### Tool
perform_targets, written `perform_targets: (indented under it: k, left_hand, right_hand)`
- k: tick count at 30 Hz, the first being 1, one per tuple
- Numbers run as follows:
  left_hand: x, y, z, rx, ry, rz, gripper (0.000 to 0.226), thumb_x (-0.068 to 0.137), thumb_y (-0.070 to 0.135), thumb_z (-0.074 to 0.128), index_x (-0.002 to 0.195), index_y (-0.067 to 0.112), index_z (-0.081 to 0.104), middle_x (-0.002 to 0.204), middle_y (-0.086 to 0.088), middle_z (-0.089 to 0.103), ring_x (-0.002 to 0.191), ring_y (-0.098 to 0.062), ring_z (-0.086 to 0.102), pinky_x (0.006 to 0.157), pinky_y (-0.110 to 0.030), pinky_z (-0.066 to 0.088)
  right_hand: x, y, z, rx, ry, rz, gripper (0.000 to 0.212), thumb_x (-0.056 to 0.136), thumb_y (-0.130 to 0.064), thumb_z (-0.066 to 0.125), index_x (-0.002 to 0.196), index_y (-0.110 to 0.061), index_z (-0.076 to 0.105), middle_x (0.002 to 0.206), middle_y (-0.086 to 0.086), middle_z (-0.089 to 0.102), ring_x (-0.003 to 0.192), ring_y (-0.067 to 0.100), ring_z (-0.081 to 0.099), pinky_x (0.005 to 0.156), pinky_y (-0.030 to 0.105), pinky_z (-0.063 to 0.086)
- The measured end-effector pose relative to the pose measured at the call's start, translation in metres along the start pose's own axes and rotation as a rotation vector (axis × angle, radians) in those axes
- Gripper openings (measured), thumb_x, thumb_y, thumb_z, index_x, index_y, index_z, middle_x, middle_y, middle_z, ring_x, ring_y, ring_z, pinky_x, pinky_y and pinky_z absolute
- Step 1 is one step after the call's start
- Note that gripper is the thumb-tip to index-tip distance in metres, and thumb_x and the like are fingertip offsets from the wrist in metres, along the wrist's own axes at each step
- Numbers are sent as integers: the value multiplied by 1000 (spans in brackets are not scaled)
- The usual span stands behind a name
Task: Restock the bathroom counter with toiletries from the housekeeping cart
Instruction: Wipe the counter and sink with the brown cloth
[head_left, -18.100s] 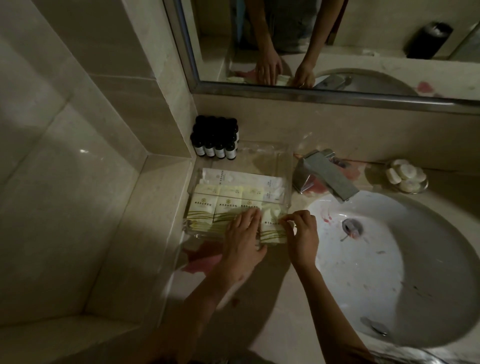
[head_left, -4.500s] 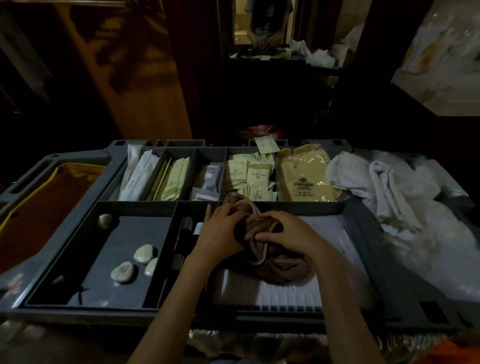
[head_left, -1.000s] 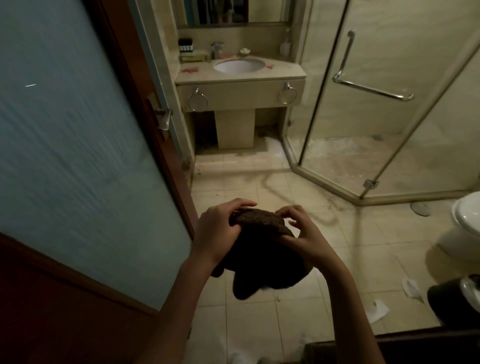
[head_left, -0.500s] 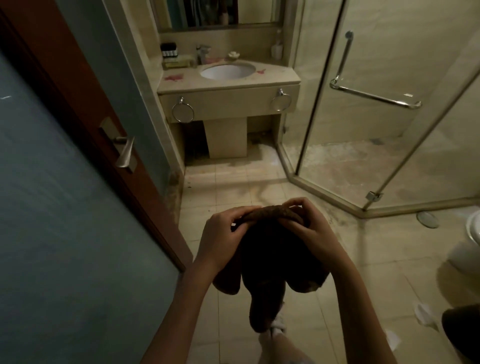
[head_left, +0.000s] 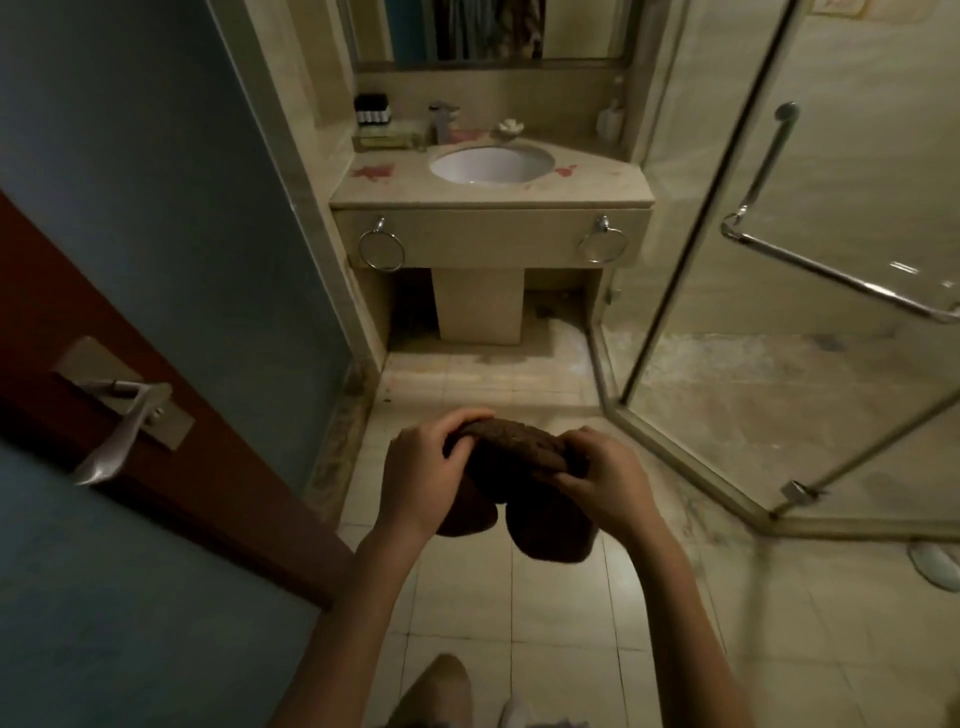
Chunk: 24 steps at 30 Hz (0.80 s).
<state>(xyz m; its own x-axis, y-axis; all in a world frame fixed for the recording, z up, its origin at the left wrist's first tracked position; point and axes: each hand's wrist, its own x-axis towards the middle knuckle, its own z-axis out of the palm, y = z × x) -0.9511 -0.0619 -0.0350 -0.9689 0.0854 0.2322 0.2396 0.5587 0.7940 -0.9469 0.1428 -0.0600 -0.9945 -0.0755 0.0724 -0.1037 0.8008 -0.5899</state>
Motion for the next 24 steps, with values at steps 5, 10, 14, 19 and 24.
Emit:
perform_targets:
  k: [5, 10, 14, 19, 24]
  left_hand:
    - [45, -23, 19, -22, 41, -130, 17, 89, 14, 61, 100, 27, 65, 97, 14, 65, 92, -1, 61, 76, -19, 52]
    - [106, -35, 40, -127, -31, -179, 20, 90, 32, 64, 108, 26, 65, 98, 13, 68, 87, -5, 67, 72, -30, 59]
    - [180, -49, 51, -271, -88, -205, 38, 86, 39, 67, 122, 30, 60, 112, 14, 66, 103, -2, 63, 87, -31, 57]
    - [280, -73, 41, -277, -117, -238, 55, 77, 39, 75, 127, 33, 52, 121, 14, 56, 112, -6, 57, 90, -26, 54]
    - [366, -92, 23, -173, 4, -237, 55, 78, 31, 76, 126, 30, 49, 118, 19, 52, 108, 0, 50, 89, -24, 51]
  right_hand:
    - [62, 5, 14, 240, 218, 56, 12, 80, -17, 66, 91, -20, 63, 88, -6, 60, 82, 13, 56, 71, 27, 45]
    - [138, -6, 29, 494, 346, 215, 18, 81, -7, 63, 95, -19, 61, 92, -4, 61, 87, 10, 58, 80, 32, 52]
    - [210, -22, 29, 742, 358, 343, 20, 88, -4, 56, 102, -19, 59, 96, -3, 63, 91, 9, 62, 75, 21, 52]
    - [308, -40, 27, 878, 201, 331, 30, 91, -27, 63, 119, -14, 61, 108, 3, 67, 98, 11, 64, 81, 20, 53]
    - [378, -53, 36, 859, 152, 194, 49, 87, -48, 55, 128, -21, 59, 120, -1, 55, 110, 5, 54, 88, 18, 46]
